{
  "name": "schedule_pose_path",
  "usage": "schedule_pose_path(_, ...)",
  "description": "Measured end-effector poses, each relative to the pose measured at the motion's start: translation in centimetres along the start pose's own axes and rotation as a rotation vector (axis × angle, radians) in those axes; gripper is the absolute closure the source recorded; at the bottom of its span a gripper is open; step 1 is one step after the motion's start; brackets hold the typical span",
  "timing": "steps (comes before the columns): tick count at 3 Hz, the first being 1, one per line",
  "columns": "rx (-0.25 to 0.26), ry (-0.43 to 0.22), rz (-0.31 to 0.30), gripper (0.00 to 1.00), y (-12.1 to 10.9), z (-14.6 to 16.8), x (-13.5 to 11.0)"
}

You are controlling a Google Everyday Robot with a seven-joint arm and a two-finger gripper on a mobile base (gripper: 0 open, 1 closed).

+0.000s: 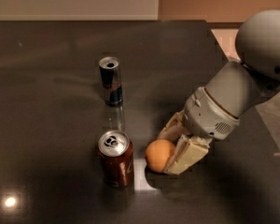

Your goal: Move orange near coke can

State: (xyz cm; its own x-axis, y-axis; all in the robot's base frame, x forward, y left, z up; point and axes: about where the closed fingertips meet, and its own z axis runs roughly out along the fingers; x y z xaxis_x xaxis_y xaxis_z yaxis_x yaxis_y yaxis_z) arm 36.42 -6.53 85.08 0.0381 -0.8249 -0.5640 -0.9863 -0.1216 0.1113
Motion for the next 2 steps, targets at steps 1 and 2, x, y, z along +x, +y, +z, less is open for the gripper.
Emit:
schedule_pose_path(1, 0.007, -0.034, 0.003, 0.82, -0.16, 0.75, -0.45)
schedule_pose_path(2, 0.009, -0.06, 0.004, 0.58, -0.34, 1.28, -0.7)
